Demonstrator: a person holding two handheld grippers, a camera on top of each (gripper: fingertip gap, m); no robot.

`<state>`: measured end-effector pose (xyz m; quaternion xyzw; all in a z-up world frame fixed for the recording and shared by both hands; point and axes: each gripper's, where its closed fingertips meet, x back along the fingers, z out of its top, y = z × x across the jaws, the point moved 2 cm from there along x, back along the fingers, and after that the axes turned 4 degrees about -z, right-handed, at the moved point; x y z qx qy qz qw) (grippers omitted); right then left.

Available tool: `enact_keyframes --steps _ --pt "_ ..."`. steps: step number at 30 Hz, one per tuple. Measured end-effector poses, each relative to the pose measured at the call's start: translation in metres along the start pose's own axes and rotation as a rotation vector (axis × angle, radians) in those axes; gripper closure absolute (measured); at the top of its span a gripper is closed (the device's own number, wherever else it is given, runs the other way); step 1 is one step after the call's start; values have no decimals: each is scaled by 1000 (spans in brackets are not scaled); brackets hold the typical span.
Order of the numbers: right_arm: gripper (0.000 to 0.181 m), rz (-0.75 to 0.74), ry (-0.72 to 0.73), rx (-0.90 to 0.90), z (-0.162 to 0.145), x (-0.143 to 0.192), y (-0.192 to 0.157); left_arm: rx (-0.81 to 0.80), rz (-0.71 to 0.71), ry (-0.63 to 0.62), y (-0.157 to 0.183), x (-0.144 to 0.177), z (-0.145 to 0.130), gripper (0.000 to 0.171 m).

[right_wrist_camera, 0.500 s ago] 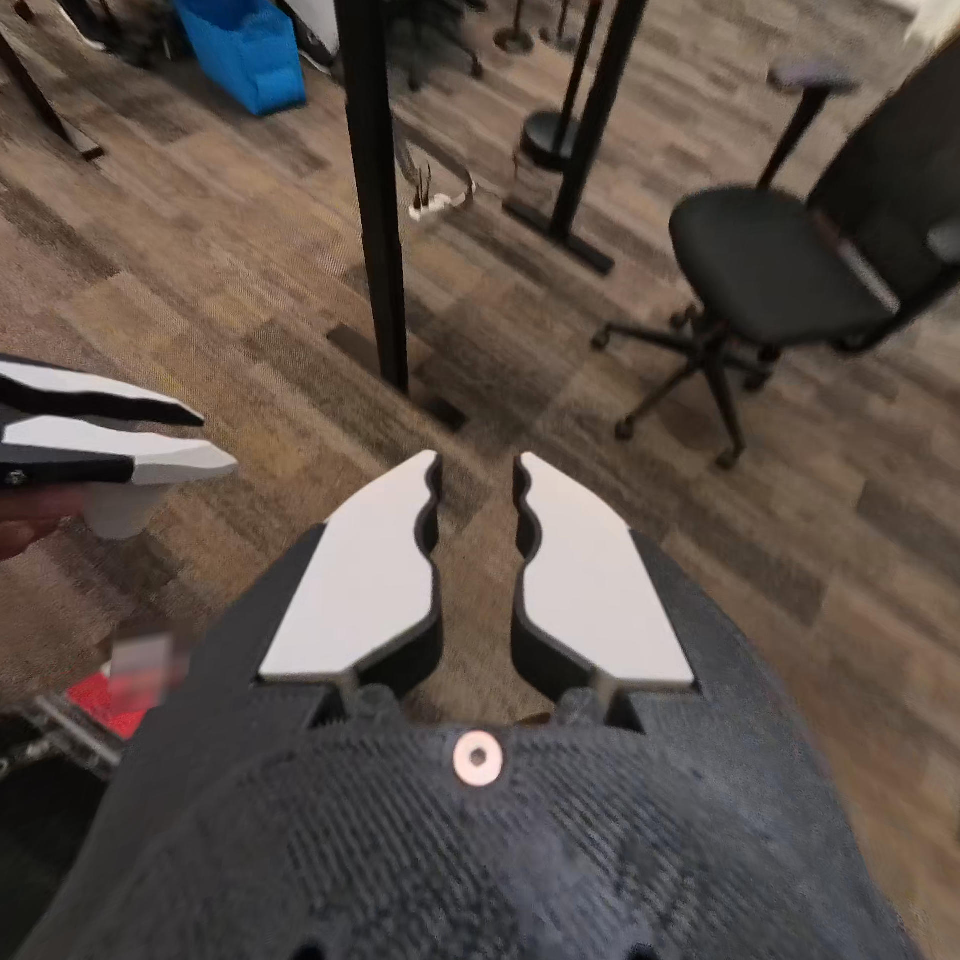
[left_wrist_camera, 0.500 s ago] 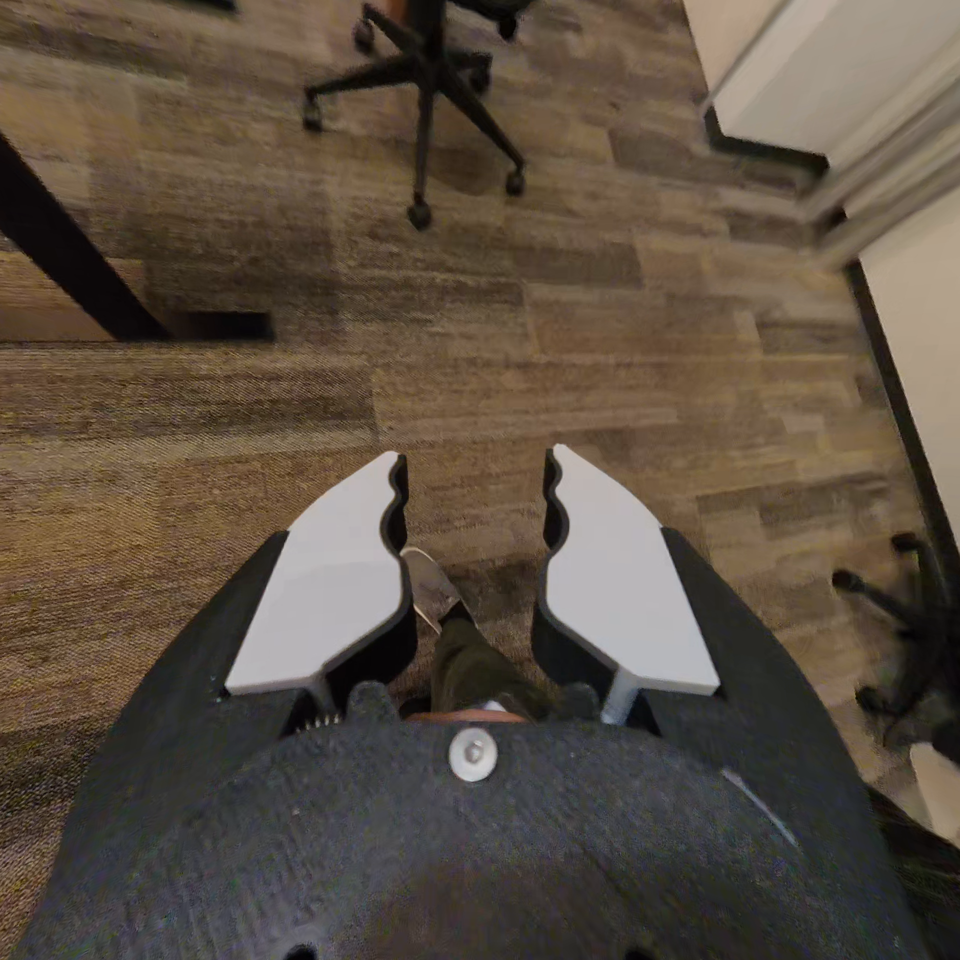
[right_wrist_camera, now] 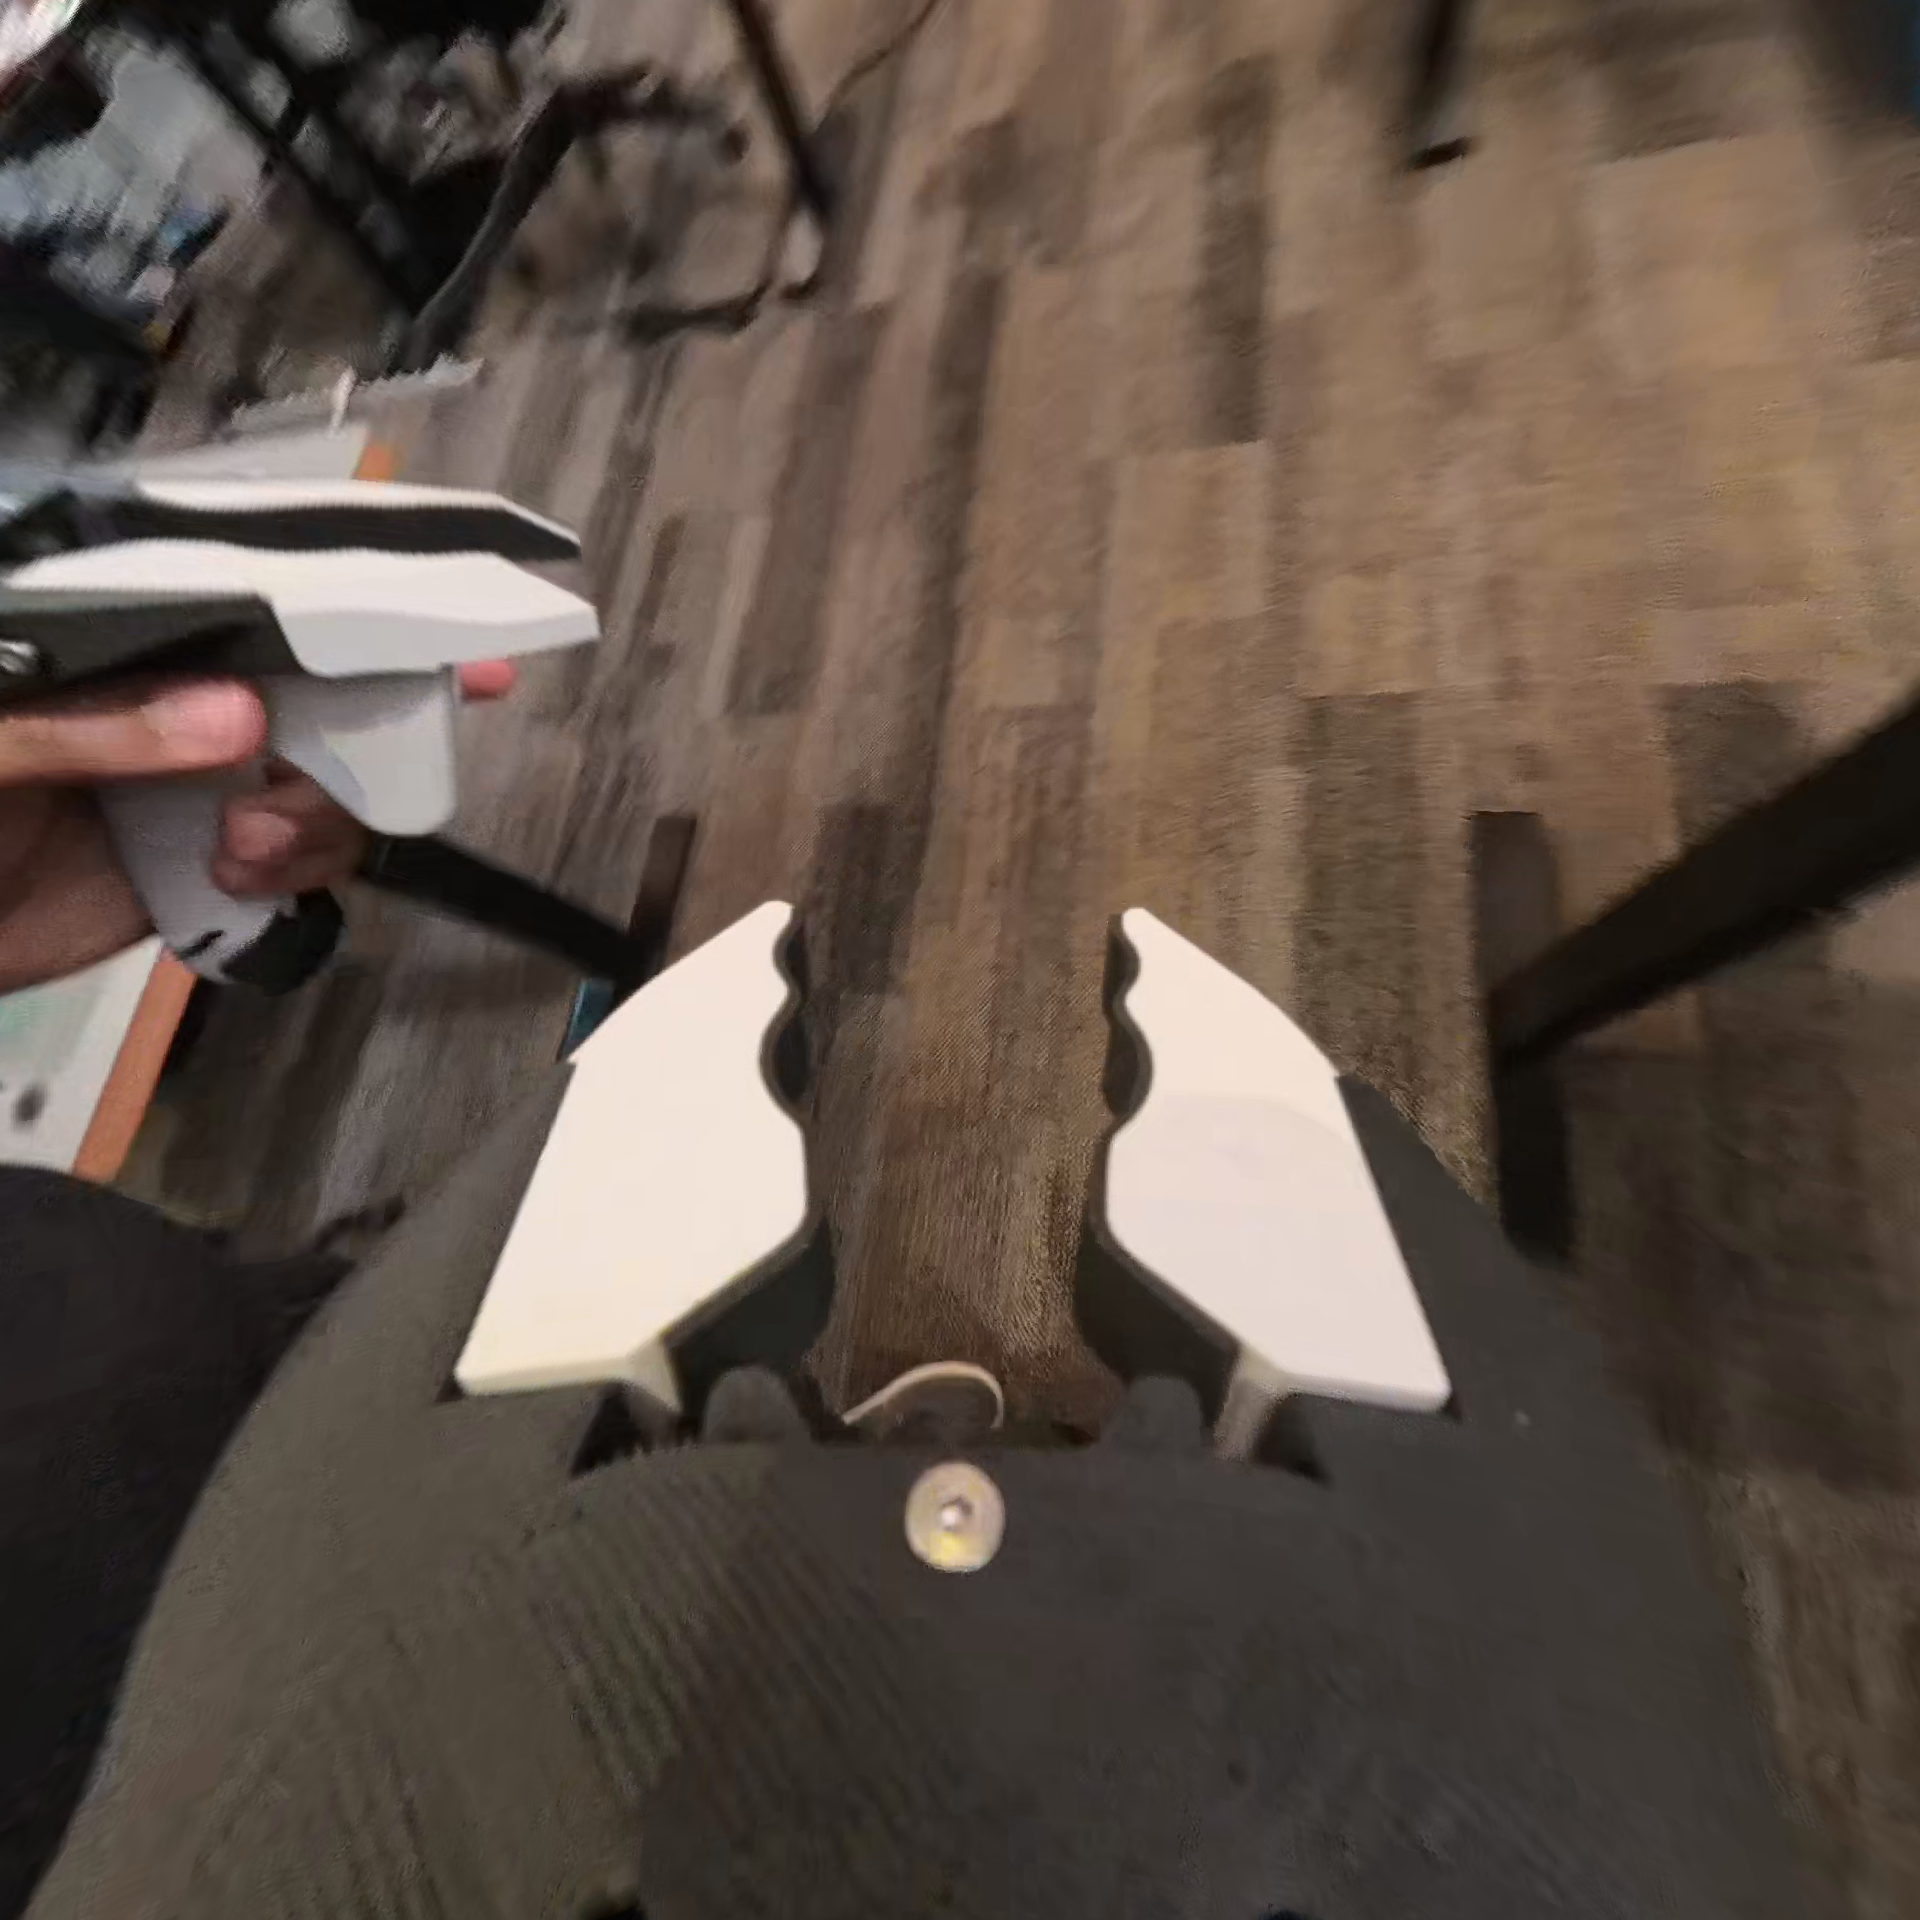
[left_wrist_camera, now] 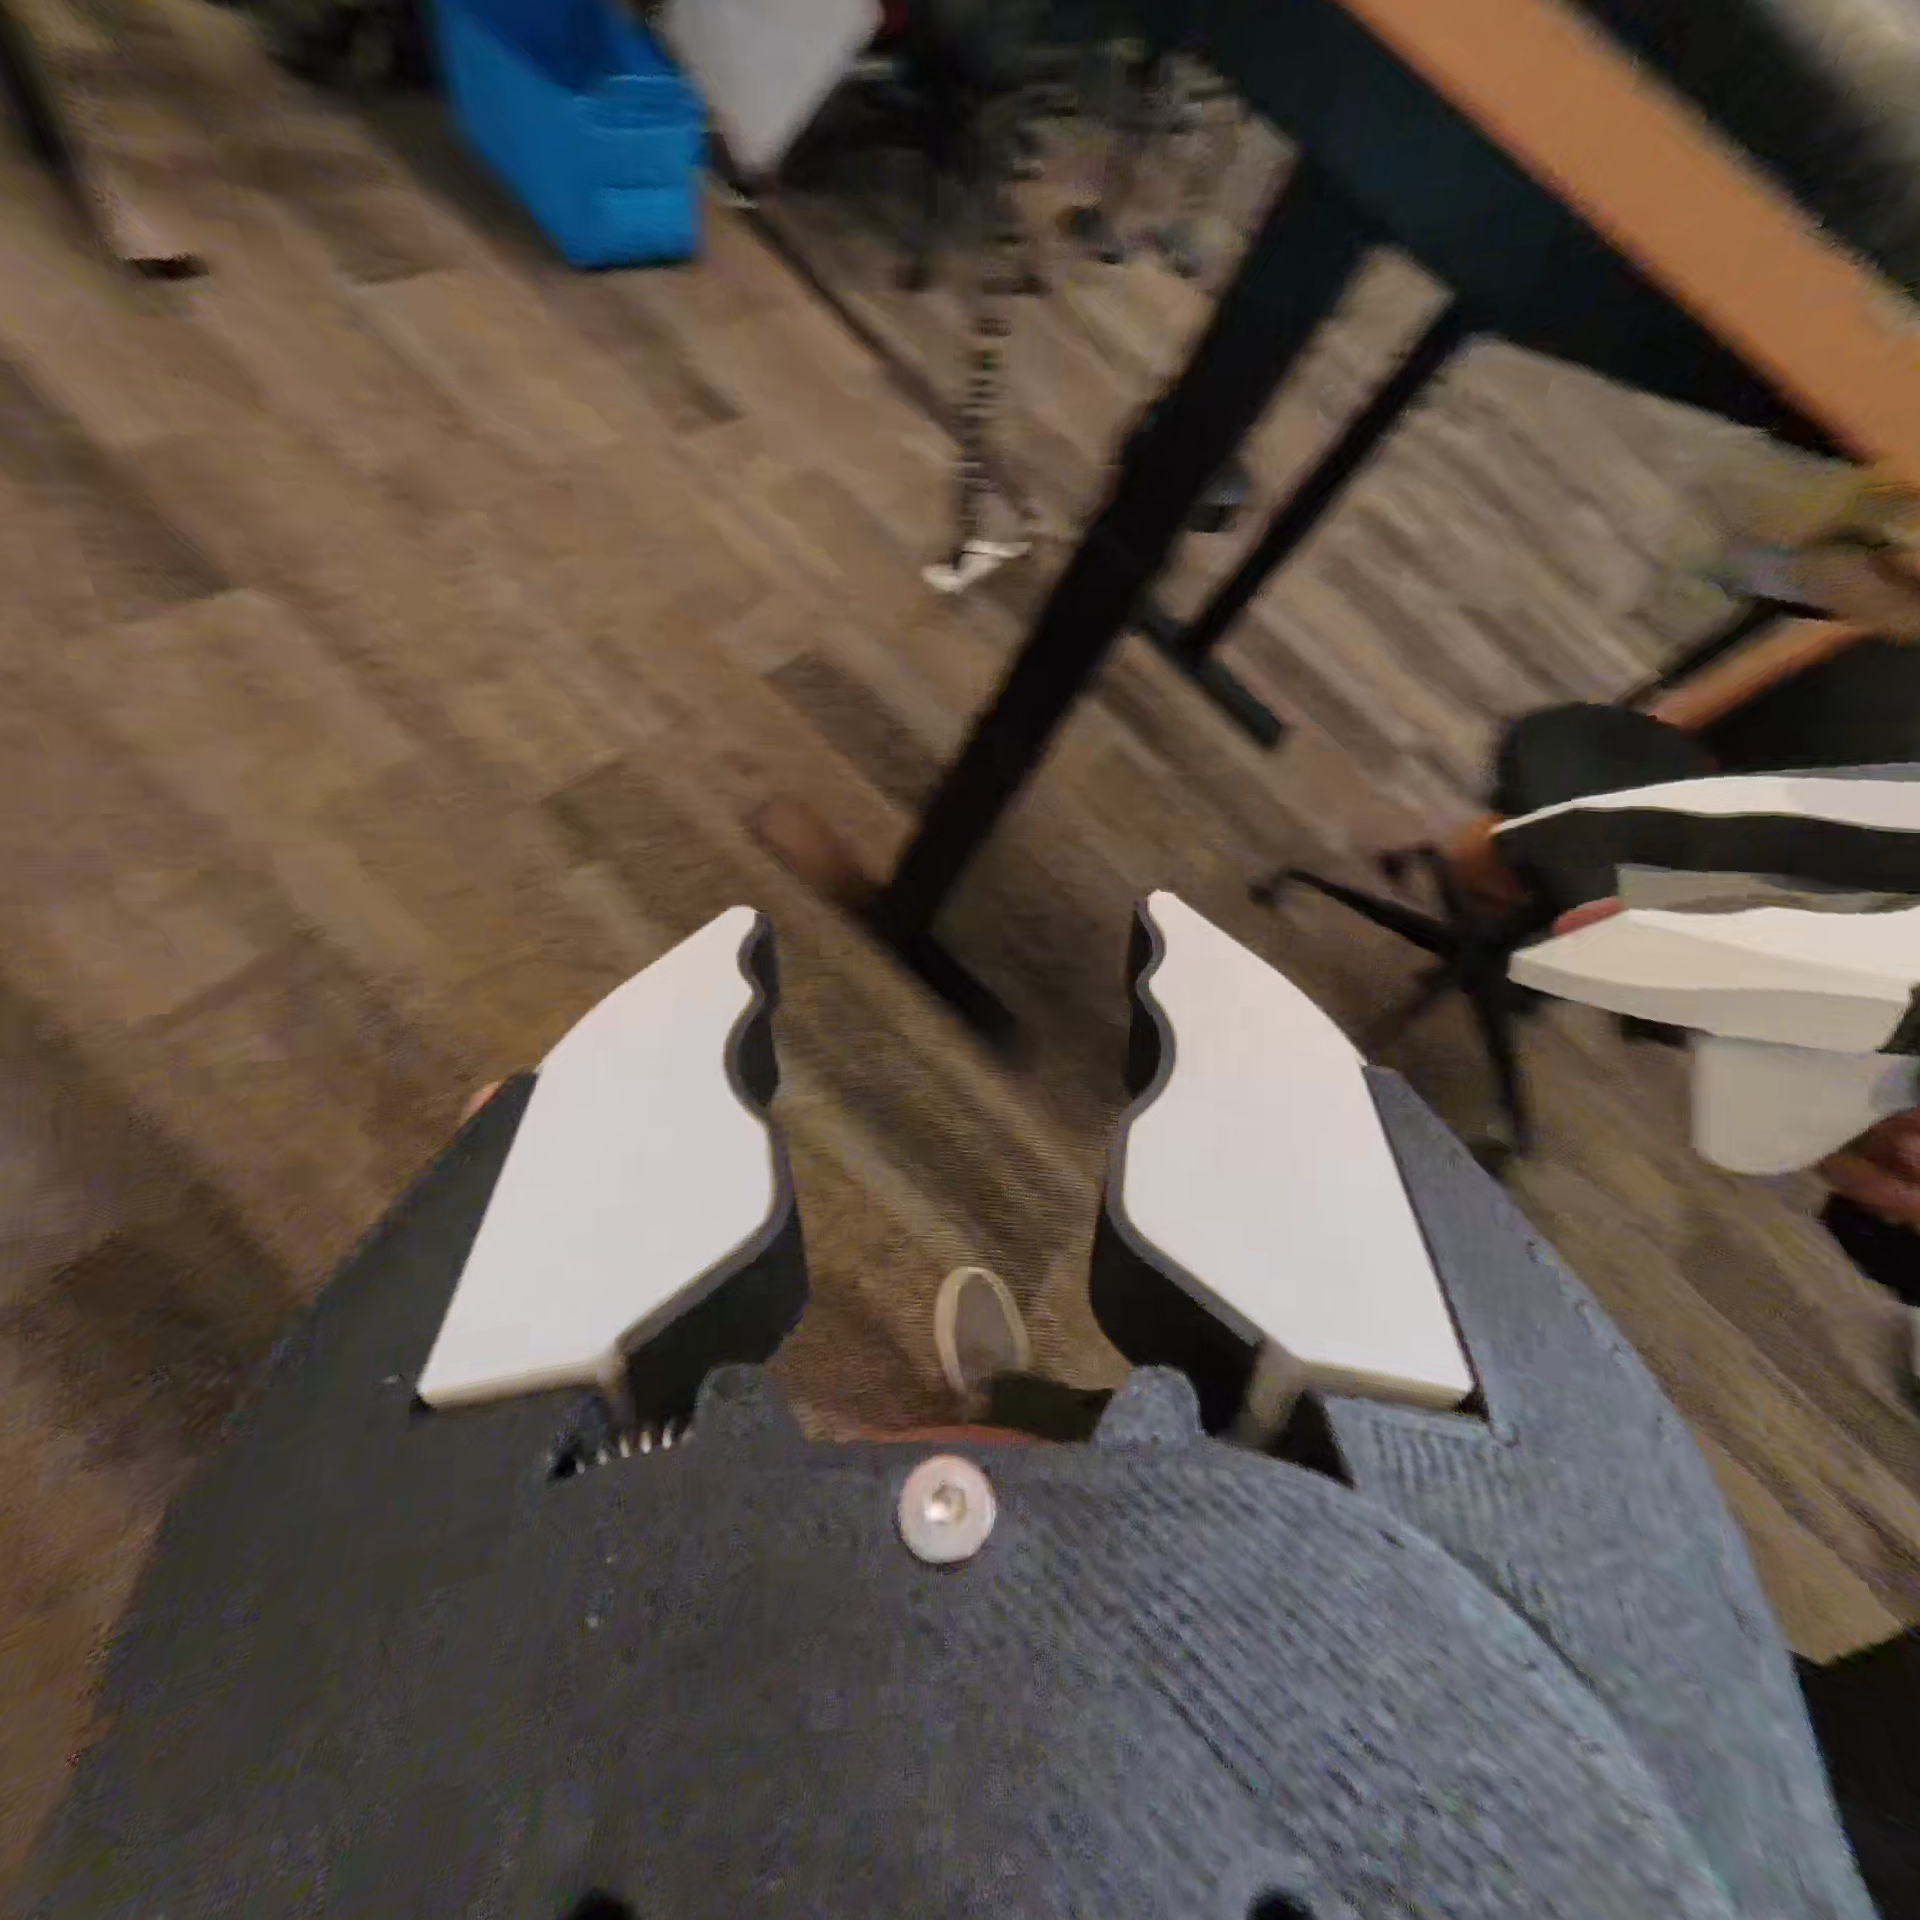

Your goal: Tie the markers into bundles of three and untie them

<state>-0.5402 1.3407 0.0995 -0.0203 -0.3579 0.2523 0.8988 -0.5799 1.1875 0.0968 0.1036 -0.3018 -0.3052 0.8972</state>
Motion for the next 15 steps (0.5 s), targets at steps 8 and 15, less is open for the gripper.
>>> enact_keyframes --steps 8,15 --pt "123 373 -216 336 44 -140 -10 37 530 103 -132 43 46 111" --pt "126 560 -248 449 148 -300 -71 276 636 169 -281 30 52 110"
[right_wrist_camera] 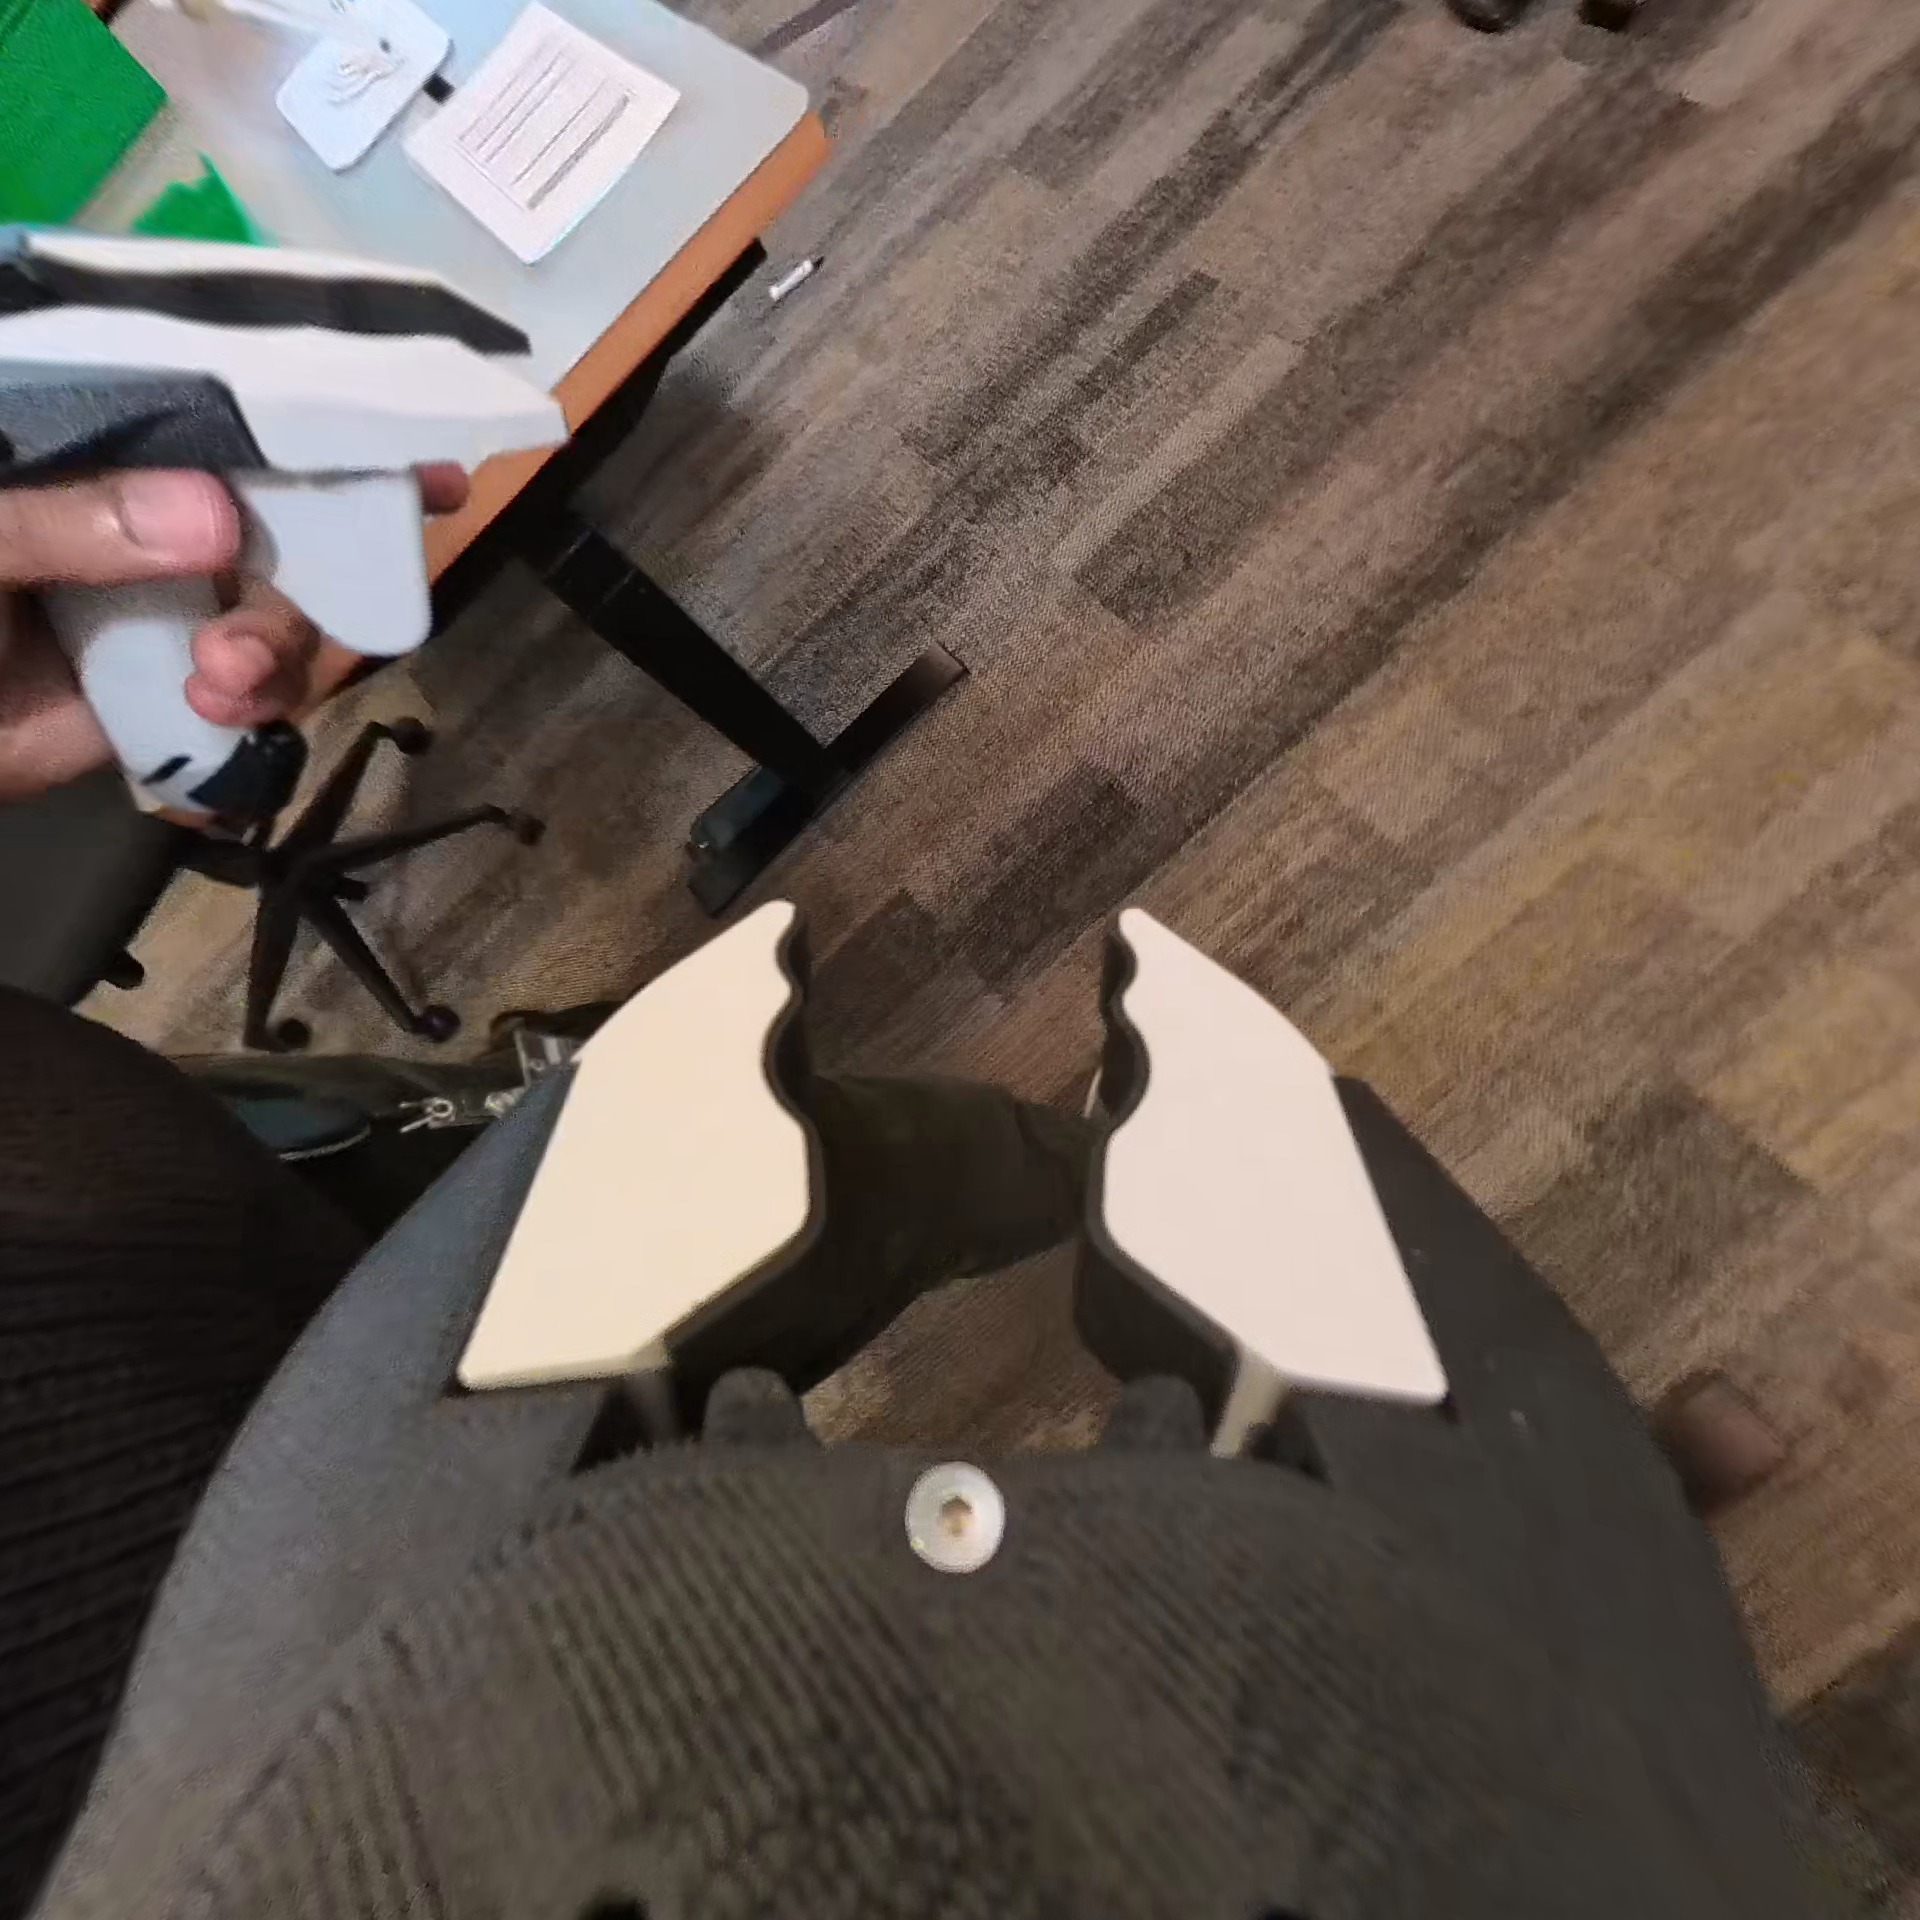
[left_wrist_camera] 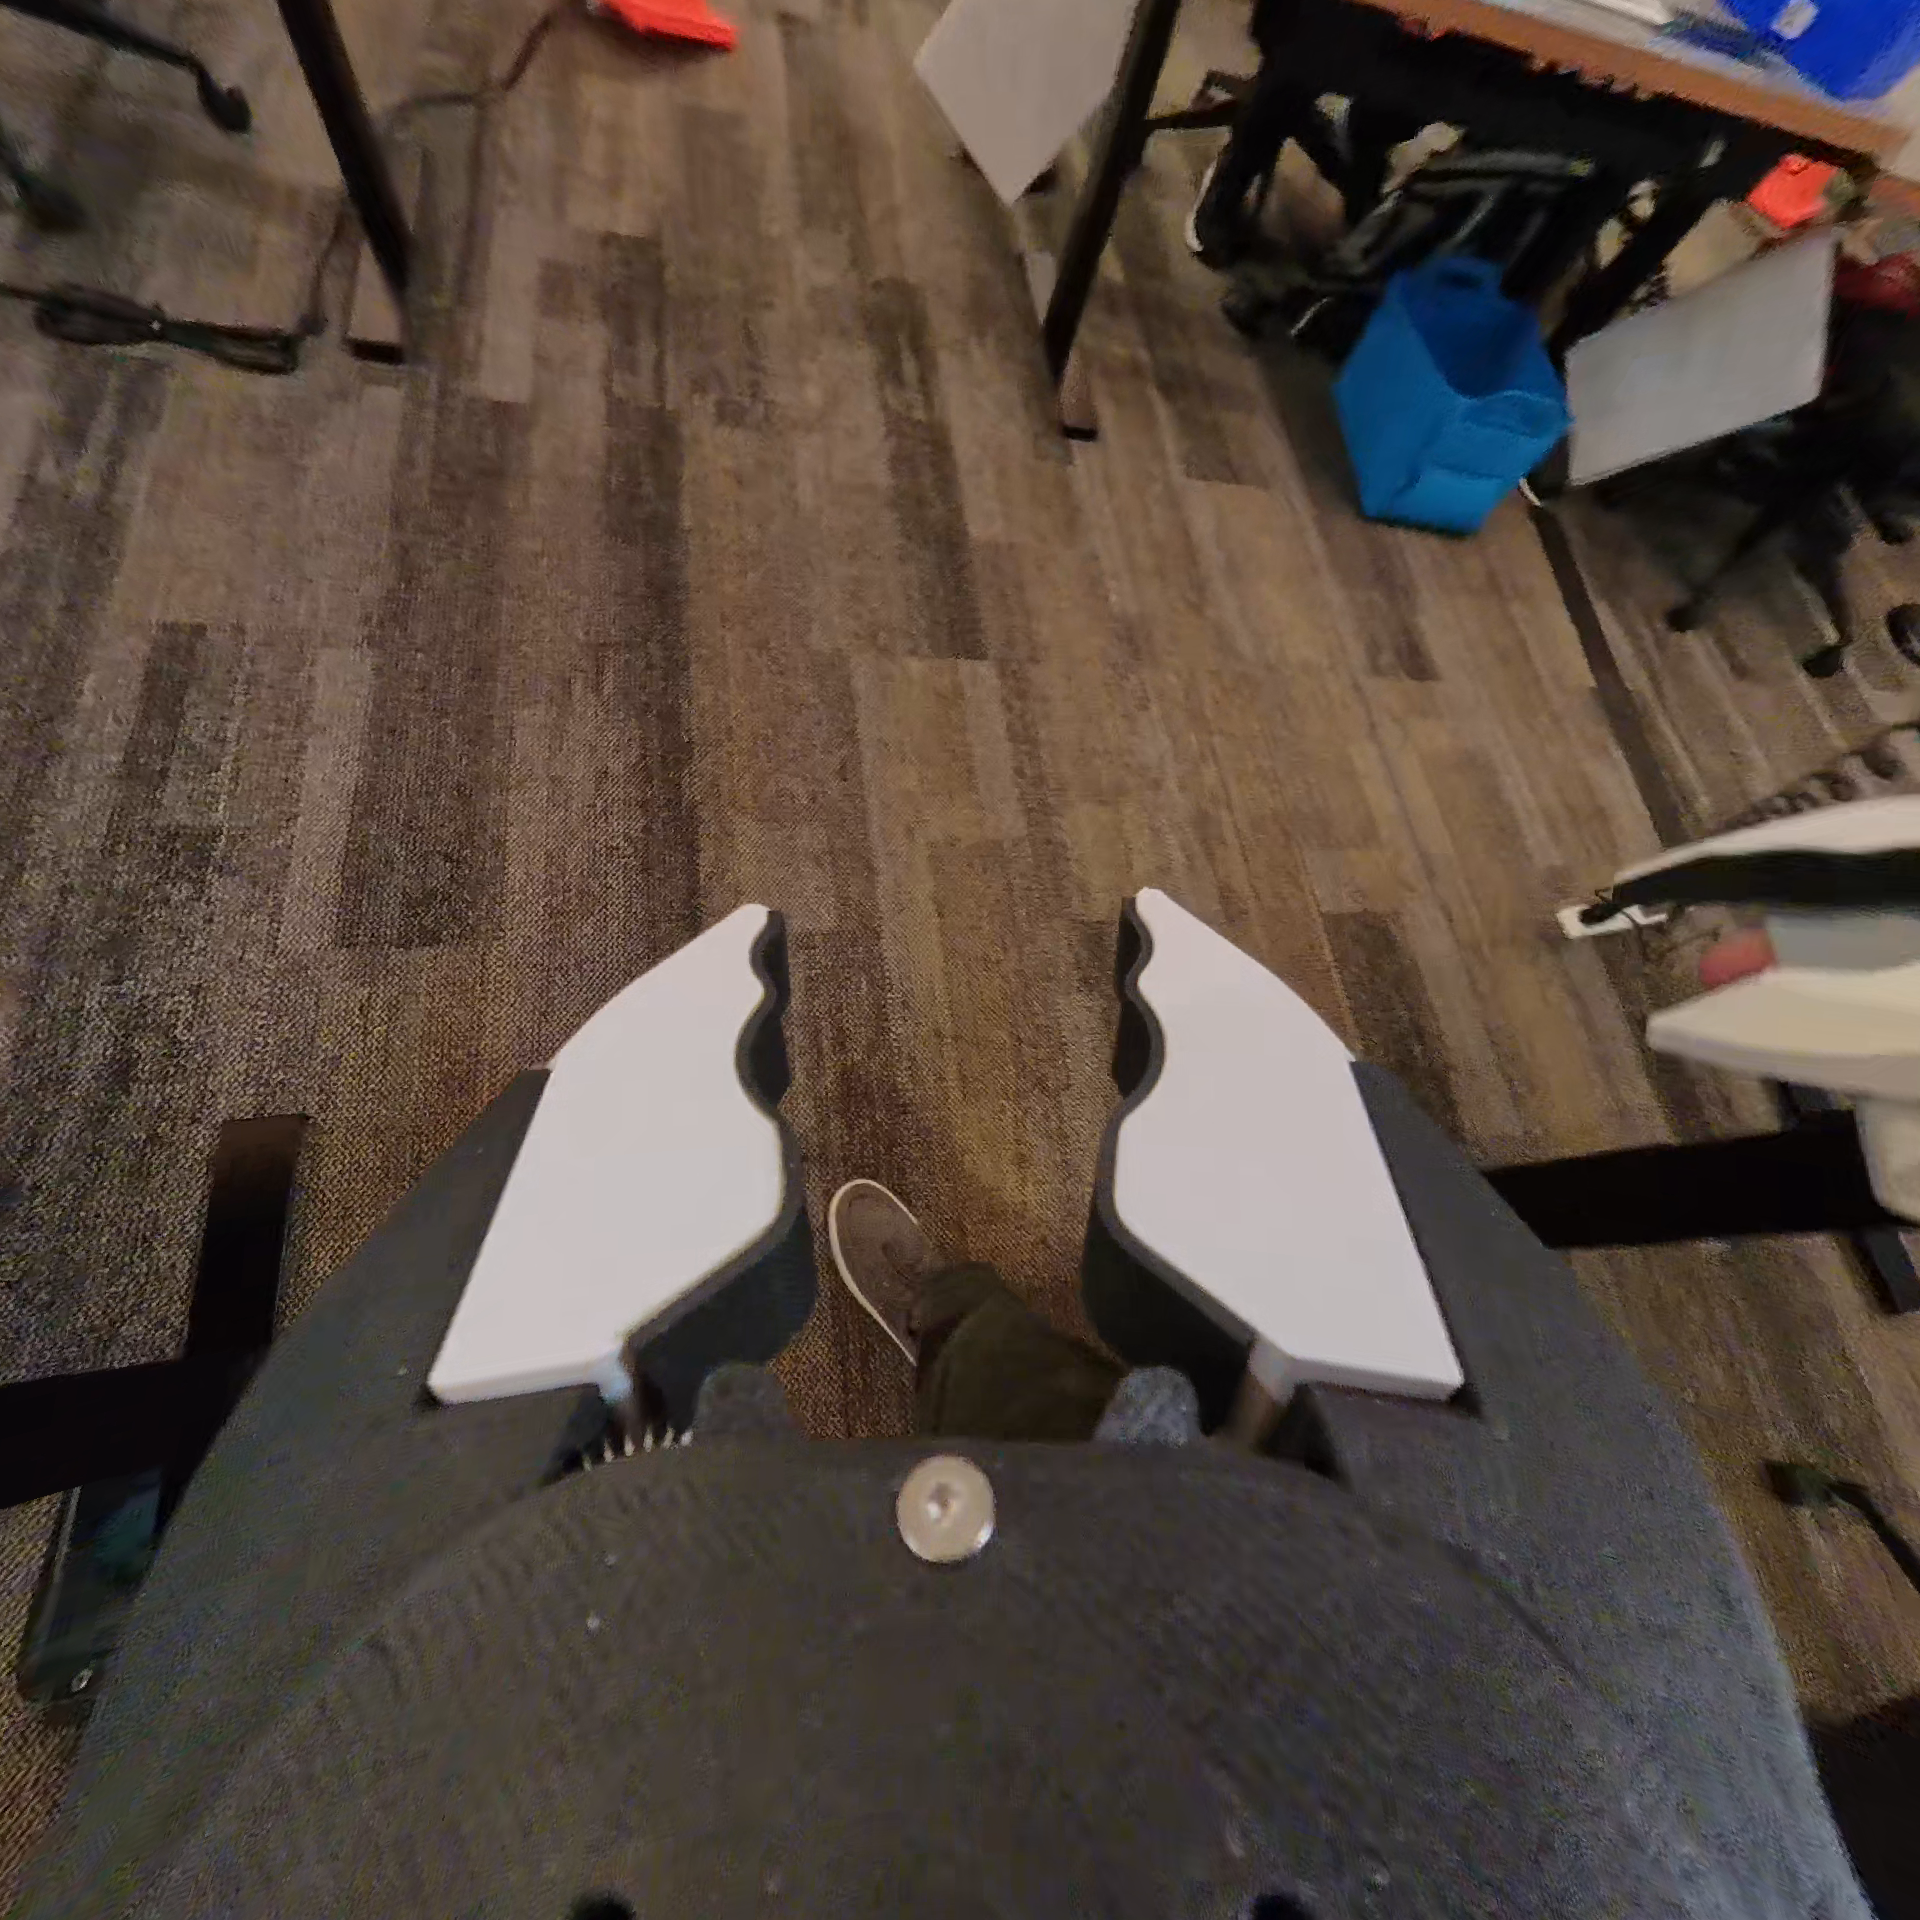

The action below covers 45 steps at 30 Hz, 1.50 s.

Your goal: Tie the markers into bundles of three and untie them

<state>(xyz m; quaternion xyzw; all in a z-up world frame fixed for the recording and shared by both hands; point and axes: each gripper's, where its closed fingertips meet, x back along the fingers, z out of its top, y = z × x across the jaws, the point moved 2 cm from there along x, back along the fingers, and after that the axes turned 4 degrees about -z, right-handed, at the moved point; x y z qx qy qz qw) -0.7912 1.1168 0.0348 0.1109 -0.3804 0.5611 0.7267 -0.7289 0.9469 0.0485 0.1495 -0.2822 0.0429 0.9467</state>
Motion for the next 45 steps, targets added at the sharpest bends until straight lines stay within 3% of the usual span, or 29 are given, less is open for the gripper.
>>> enact_keyframes --steps 2,3,6,9,11,13,17,21,24,27,31,35,38,41,45 --pt "127 5 -60 51 37 -54 32 26 11 -40 -40 -44 7 113" --pt "129 5 -84 75 63 -77 44 50 -5 -37 -56 -62 24 118" --pt "134 37 -12 154 173 -129 61 82 -107 78 -92 -96 111 146" --pt "140 68 50 252 276 -174 70 153 -104 94 -139 -122 190 150" --pt "143 132 66 320 331 -212 74 190 -41 116 -178 -139 228 153" --pt "154 197 90 382 374 -261 85 211 37 142 -222 -163 248 156" --pt "180 382 134 442 448 -380 106 335 207 152 -319 -218 259 171" --pt "181 654 32 518 531 -475 94 519 345 246 -405 -245 301 170" --pt "179 771 -62 551 609 -526 60 569 403 237 -455 -237 345 167" --pt "155 898 -215 574 670 -574 12 584 528 247 -518 -216 371 140" --pt "145 941 -337 625 711 -680 -37 650 708 287 -631 -208 351 133" --pt "140 899 -412 624 741 -783 -93 771 630 354 -736 -203 350 129" --pt "138 932 -370 760 770 -856 -162 740 680 363 -820 -170 359 128" --pt "138 951 -317 944 790 -959 -236 768 764 322 -908 -142 359 127" --pt "138 913 -281 1146 773 -1167 -318 887 794 251 -1017 -140 326 122"
